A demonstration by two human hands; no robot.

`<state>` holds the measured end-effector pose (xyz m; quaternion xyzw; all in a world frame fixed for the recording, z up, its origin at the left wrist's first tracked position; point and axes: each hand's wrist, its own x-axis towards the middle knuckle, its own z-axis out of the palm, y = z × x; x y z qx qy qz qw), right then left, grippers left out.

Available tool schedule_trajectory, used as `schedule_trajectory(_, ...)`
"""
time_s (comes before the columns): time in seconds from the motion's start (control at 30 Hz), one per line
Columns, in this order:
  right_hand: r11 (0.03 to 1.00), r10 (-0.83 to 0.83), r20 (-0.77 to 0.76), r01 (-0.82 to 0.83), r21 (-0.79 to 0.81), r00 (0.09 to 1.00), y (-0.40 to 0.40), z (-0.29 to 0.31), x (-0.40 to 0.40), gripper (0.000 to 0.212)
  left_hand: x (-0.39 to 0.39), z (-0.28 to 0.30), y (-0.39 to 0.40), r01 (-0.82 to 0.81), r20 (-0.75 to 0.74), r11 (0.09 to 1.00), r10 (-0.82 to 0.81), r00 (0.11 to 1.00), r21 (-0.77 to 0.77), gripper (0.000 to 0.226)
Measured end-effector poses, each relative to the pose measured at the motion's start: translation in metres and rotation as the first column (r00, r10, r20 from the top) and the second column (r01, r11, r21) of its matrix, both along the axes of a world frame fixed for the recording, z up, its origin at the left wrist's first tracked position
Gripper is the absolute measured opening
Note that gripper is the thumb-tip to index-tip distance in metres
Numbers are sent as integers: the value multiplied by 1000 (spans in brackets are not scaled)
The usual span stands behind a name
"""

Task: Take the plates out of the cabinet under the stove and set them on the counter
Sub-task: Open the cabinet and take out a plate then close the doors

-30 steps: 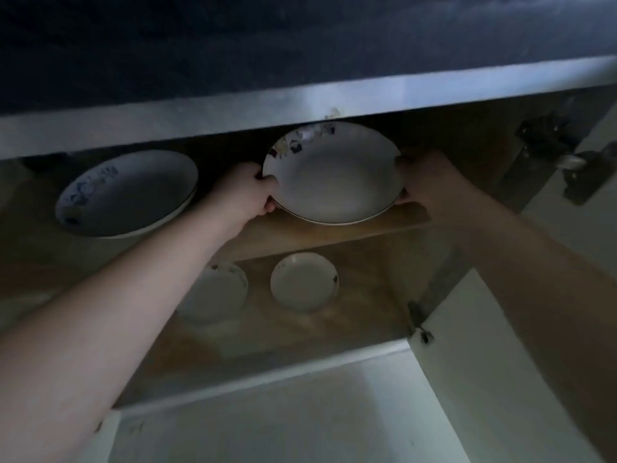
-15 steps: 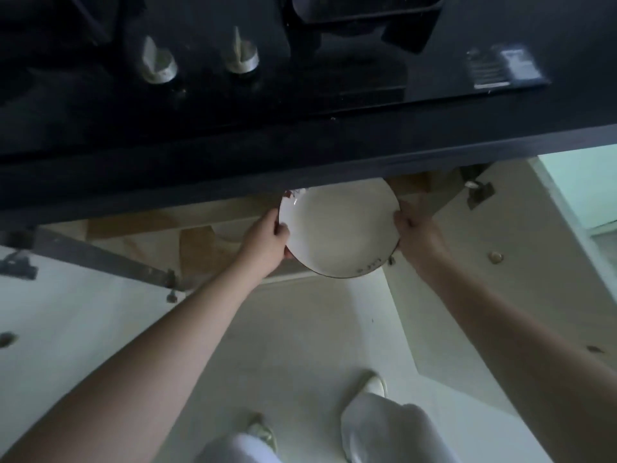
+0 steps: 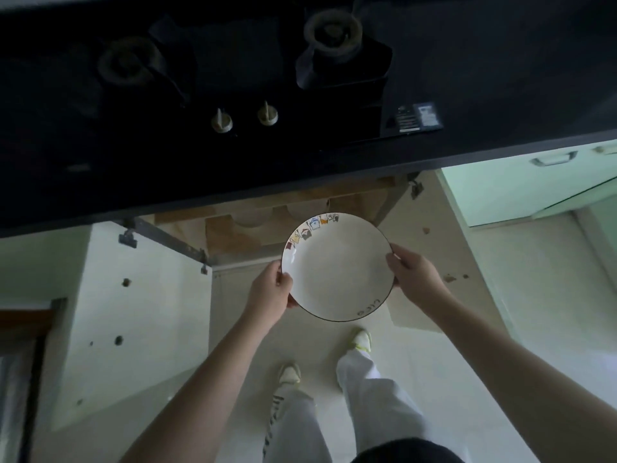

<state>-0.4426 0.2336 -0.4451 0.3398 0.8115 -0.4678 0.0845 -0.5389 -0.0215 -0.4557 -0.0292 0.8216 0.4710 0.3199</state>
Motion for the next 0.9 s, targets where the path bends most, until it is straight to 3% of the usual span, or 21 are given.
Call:
schedule_trajectory(0.17,995,-87,-70,90,31,994,-19,63,33,29,13,59,-8,95,-35,994,-93,995,50,22)
schedule_trajectory(0.37,966,-257,-192,250,-61,947,-42,131,89,38,24,129,-16,234,-106,954,-217,970,187,30)
schedule_trajectory(0.53,902,-431,-291,402,-157,854,-46,183,137,25,35,188,7,404,-222,876,-353,909,263,43)
schedule_trajectory(0.77,791,-608,-400,565,-233,686,-34,232,202,32,58,240,63,591,-265,757,-531,805,278,24)
schedule_trajectory(0.9,739,-656,-443,639,-213,611,-16,245,237,35,78,267,105,707,-352,682,-626,696,187,25)
